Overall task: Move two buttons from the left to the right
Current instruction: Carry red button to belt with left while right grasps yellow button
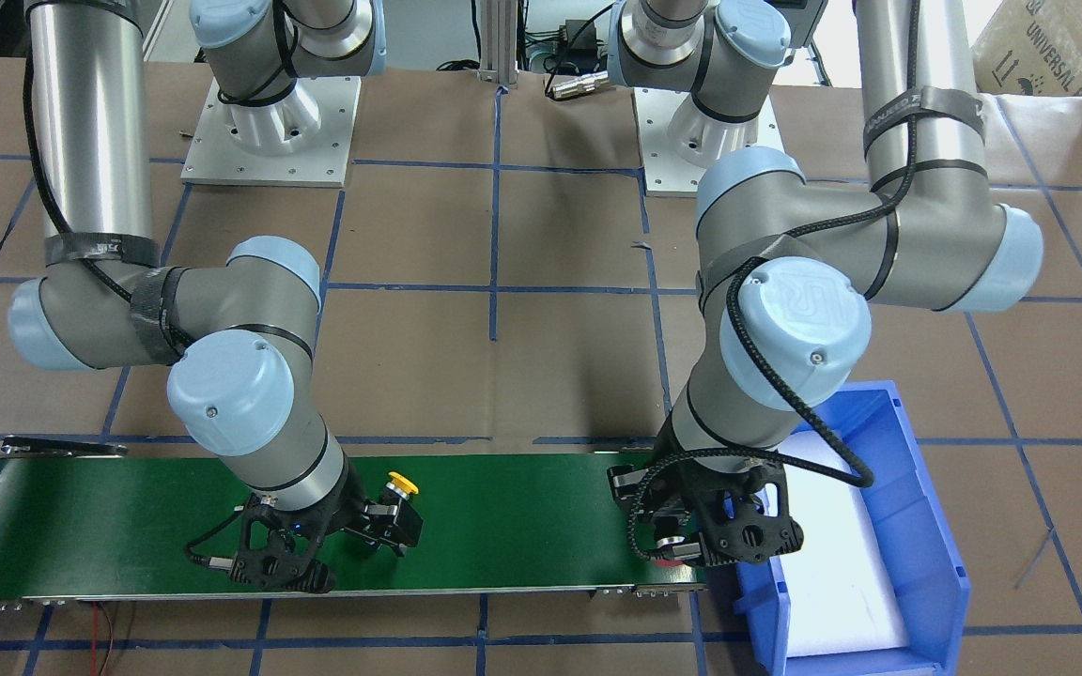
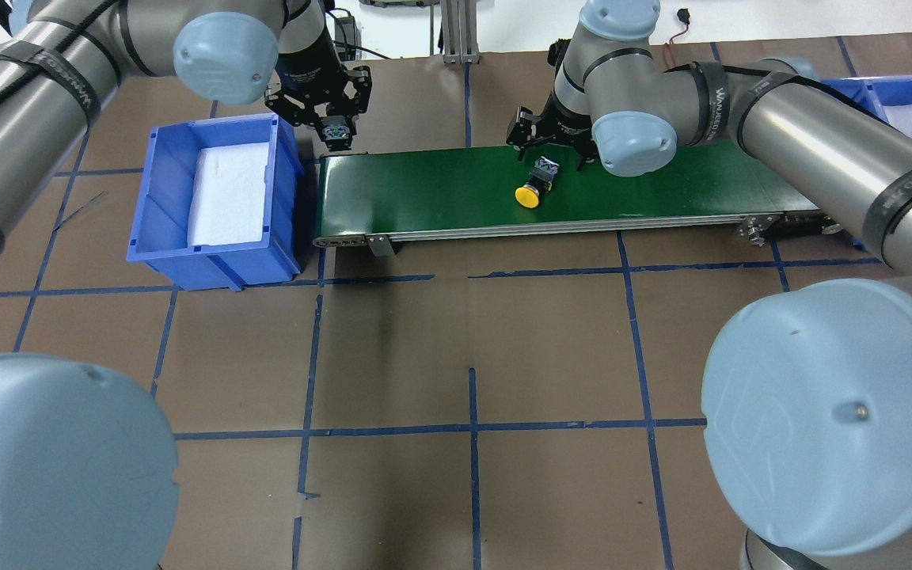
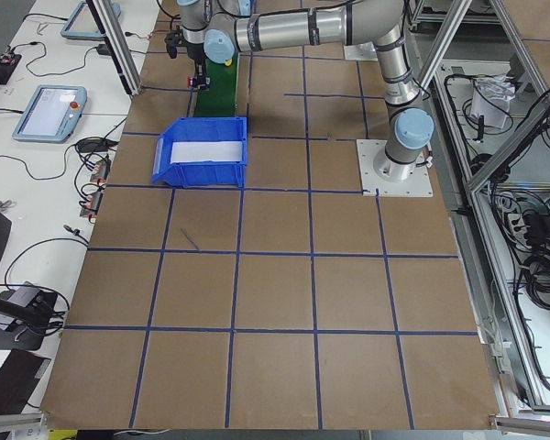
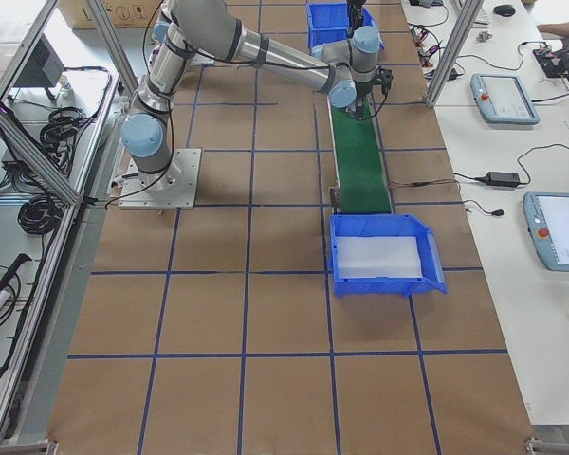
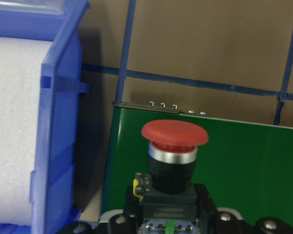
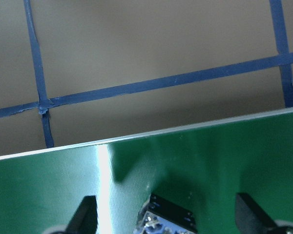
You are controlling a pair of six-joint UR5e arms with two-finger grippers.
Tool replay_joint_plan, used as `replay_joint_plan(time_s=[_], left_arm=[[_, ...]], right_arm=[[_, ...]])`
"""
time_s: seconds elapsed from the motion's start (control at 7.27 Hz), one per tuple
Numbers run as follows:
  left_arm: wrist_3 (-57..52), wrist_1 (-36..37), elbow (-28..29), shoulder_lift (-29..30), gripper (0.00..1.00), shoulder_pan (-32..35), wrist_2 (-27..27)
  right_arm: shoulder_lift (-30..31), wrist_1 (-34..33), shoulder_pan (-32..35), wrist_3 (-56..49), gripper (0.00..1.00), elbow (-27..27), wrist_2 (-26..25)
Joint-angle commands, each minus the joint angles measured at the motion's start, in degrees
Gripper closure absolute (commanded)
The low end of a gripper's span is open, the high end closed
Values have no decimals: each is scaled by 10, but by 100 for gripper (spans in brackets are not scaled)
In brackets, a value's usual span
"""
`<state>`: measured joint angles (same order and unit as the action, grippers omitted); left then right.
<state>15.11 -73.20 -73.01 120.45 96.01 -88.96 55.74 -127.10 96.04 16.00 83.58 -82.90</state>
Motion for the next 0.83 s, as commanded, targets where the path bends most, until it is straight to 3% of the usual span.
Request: replay_joint_plan(time_s=[0.0,0.14,0.41,0.55,0.69], left_arm=[[11,11,-13,16,61,9,3],[11,12,-27,22,61,9,4],[10,13,-38,28,60,9,5],[11,13,-38,34,49,9,9],[11,13,-38,37,48,10,8]], right_arm=[[-1,-2,-1,0,21,0,2],[-1,1,-2,0,34,1,5],[5,7,-3,-8,76,10,4],[6,8,-5,-9,92,10,4],[6,9,-6,-20,94,10,4]])
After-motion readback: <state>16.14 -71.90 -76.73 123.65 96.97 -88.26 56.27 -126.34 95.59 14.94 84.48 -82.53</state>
